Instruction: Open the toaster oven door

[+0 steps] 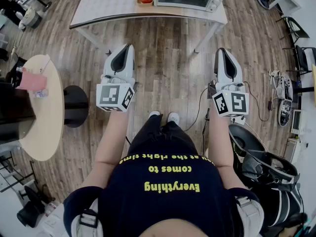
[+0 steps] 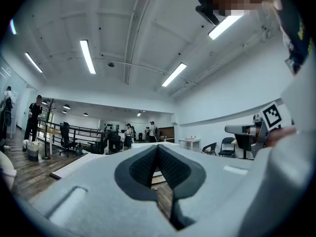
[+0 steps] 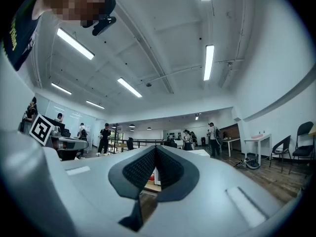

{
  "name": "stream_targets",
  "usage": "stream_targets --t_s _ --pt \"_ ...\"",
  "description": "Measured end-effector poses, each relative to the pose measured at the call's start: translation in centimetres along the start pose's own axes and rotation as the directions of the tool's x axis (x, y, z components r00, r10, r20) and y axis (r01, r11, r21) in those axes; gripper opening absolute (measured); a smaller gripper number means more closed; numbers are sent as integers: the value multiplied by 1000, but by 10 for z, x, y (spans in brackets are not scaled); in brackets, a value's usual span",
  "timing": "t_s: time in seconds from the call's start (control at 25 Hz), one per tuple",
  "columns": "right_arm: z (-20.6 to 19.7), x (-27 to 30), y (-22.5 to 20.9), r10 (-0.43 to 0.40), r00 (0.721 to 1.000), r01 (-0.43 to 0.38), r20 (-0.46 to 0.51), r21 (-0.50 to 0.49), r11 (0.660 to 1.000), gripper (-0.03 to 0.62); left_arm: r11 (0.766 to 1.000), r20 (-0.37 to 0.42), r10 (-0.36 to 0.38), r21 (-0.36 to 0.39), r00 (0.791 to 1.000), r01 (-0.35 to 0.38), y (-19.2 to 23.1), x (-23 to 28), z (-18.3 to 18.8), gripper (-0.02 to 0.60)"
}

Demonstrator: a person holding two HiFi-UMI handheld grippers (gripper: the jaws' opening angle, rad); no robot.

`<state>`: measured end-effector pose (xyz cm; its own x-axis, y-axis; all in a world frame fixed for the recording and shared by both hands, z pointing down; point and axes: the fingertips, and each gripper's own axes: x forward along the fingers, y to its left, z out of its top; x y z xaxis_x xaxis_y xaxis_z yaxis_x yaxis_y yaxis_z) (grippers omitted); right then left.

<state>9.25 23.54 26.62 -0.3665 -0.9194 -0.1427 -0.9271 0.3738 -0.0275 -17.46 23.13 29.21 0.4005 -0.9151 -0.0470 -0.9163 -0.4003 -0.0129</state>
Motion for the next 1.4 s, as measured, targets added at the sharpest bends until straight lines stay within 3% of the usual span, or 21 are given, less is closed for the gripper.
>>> stream_targets --t_s 0.32,0.52,0.68,0.8,0.88,1.0,1.4 --pt "7 -37 -13 15 1000 -14 -8 5 1000 11 1000 6 -10 -4 1000 10 -42 -12 5 0" --pt "2 -45 -29 13 1000 -12 -18 71 997 11 1000 -6 -10 -18 1000 10 -58 -10 1 0" --pt "3 -56 -25 24 999 -23 -33 53 998 12 1000 -18 1 -19 1000 -1 -65 -19 0 0" --pt "-2 -54 -28 47 998 -44 -49 68 997 105 1000 -33 12 -18 999 -13 -71 -14 -3 68" --pt "-5 -53 -33 58 997 -53 -52 79 995 143 999 -44 24 -24 999 -25 -74 -9 -6 152" --pt "-5 -52 -38 71 996 -67 -49 84 994 190 998 -49 49 -26 998 -51 -78 -6 -7 215" --pt "-14 -27 -50 98 993 -92 -63 94 991 221 997 -62 80 -6 995 -81 -67 16 -12 245"
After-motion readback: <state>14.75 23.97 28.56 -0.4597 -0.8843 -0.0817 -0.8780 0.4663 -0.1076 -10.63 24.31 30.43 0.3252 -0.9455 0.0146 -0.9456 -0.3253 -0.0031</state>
